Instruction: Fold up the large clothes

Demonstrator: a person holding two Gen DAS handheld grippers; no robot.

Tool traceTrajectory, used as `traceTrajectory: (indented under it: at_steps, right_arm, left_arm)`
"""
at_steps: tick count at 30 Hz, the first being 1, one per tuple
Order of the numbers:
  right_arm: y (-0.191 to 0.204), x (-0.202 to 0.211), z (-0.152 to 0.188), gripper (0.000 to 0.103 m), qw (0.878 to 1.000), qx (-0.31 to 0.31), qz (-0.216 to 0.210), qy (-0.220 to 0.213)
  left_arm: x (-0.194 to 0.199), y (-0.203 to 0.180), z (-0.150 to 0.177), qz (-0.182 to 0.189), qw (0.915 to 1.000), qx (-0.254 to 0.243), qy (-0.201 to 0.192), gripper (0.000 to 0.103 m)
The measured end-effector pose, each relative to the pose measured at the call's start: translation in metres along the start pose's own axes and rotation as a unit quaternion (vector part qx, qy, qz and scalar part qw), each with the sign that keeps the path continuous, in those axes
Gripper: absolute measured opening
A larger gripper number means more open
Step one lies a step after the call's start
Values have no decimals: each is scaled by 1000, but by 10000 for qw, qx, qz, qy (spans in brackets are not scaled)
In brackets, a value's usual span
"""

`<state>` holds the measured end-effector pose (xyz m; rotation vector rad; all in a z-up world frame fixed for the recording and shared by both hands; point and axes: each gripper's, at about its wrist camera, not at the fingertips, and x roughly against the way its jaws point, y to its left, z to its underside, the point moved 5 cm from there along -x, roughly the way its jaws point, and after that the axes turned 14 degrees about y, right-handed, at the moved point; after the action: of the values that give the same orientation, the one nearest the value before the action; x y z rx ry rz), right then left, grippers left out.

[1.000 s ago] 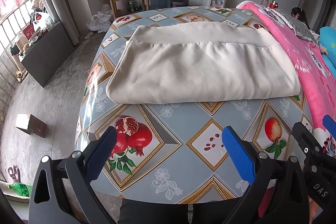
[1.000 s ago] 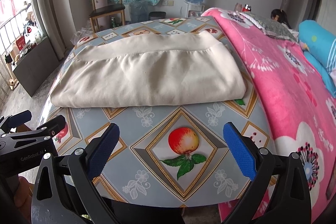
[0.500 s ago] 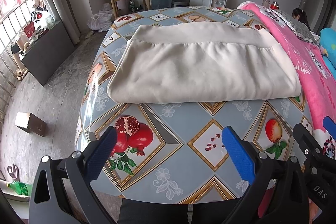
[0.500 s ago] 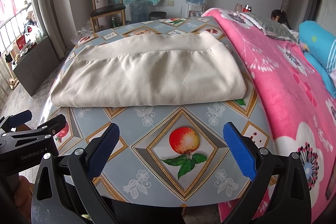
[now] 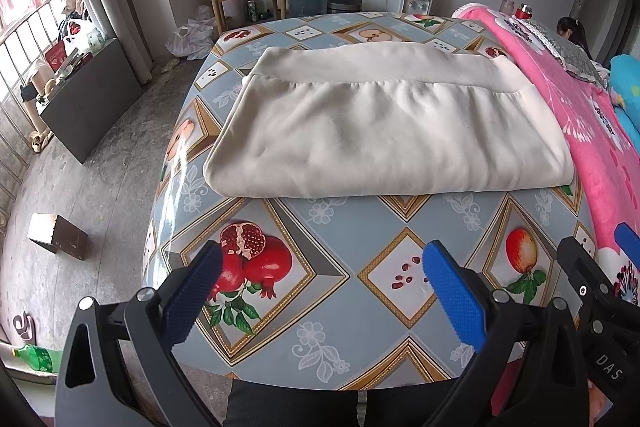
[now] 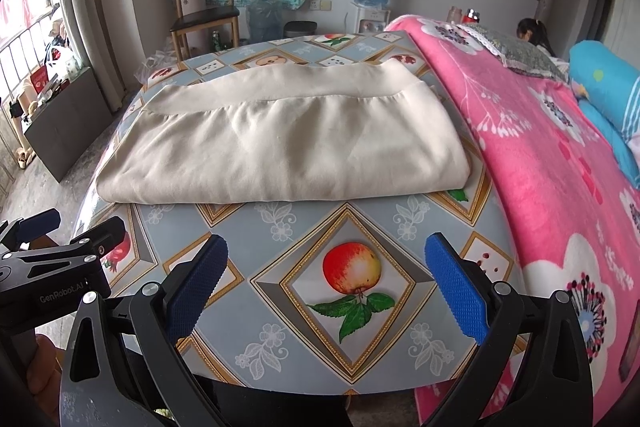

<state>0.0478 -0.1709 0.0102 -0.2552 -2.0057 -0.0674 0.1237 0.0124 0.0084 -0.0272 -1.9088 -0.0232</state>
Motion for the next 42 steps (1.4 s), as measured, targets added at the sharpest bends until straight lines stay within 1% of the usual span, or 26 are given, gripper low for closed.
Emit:
traceTrajectory:
  at_steps: [42]
  right_arm:
    - [-4, 2, 1, 96, 10000, 22, 3, 14]
  left_arm:
    - [0, 0, 0, 7, 10000, 11, -2, 98]
